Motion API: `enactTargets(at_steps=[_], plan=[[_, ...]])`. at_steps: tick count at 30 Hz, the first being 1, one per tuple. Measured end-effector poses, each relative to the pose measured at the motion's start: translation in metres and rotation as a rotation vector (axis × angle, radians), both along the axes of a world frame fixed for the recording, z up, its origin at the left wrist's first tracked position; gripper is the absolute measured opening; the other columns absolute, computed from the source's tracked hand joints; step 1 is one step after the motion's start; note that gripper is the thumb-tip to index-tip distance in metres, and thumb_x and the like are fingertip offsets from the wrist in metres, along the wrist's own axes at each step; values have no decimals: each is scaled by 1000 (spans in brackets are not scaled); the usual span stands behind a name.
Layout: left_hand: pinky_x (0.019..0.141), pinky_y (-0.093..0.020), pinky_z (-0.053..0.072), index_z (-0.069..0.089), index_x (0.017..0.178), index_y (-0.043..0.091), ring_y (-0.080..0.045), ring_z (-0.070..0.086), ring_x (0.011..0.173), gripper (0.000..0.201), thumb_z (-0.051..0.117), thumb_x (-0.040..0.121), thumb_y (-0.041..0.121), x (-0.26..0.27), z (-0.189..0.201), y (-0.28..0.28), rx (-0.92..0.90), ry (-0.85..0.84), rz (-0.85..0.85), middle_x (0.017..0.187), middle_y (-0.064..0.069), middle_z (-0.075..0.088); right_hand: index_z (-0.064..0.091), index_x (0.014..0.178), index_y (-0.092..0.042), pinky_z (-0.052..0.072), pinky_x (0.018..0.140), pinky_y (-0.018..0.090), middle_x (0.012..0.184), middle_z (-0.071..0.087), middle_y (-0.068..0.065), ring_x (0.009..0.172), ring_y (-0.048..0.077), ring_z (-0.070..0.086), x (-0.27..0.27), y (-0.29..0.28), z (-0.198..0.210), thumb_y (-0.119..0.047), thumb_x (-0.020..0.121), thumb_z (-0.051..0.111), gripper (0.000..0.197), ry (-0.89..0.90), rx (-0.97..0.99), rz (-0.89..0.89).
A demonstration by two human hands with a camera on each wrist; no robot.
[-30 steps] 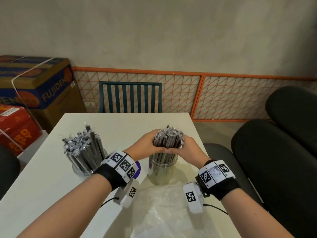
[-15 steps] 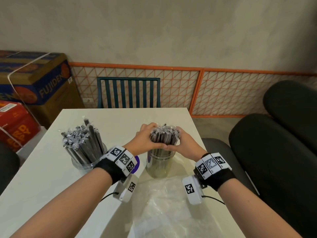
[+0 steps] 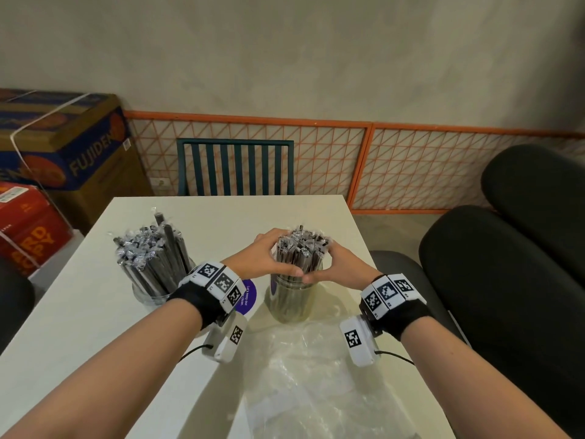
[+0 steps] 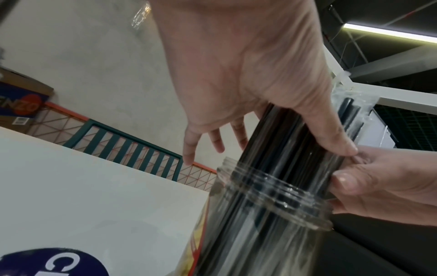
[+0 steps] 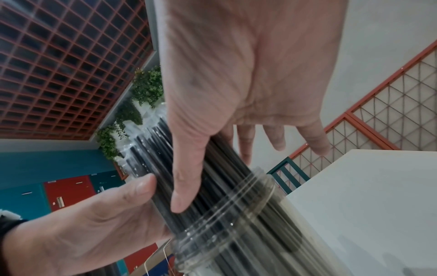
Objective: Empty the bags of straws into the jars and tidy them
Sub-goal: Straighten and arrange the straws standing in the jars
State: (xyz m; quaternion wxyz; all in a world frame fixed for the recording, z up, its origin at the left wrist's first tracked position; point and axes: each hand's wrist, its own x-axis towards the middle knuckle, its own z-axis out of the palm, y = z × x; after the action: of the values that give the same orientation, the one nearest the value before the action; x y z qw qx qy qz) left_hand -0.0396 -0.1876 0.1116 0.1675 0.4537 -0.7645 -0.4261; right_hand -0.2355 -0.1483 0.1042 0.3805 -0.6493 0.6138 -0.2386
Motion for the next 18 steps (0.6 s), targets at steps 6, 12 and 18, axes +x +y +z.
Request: enactTargets(at_steps=[6, 12, 18], plan=[[111, -43, 34, 38, 138, 30, -17, 40, 130, 90, 81, 61, 48, 1, 4, -1, 35, 42, -43, 136, 8, 48, 38, 137, -15, 33, 97, 23, 134, 52, 1, 123, 15, 46, 2, 3, 4, -23, 66, 84, 84, 5, -23, 6], [79, -7, 46, 50, 128, 17, -3, 58, 97, 55, 74, 78, 14, -10, 10, 1, -3, 154, -50, 109, 4, 60, 50, 127, -12, 39, 84, 20, 123, 62, 5, 112, 17, 56, 13, 8, 11, -24, 79, 73, 55, 67, -147, -50], [86, -15, 44, 49, 131, 17, -14, 56, 108, 63, 77, 74, 16, -9, 13, -3, -56, 138, -30, 112, 3, 61, 48, 130, -13, 36, 87, 21, 128, 58, 6, 119, 21, 52, 8, 4, 18, -20, 81, 70, 54, 142, -90, 3]])
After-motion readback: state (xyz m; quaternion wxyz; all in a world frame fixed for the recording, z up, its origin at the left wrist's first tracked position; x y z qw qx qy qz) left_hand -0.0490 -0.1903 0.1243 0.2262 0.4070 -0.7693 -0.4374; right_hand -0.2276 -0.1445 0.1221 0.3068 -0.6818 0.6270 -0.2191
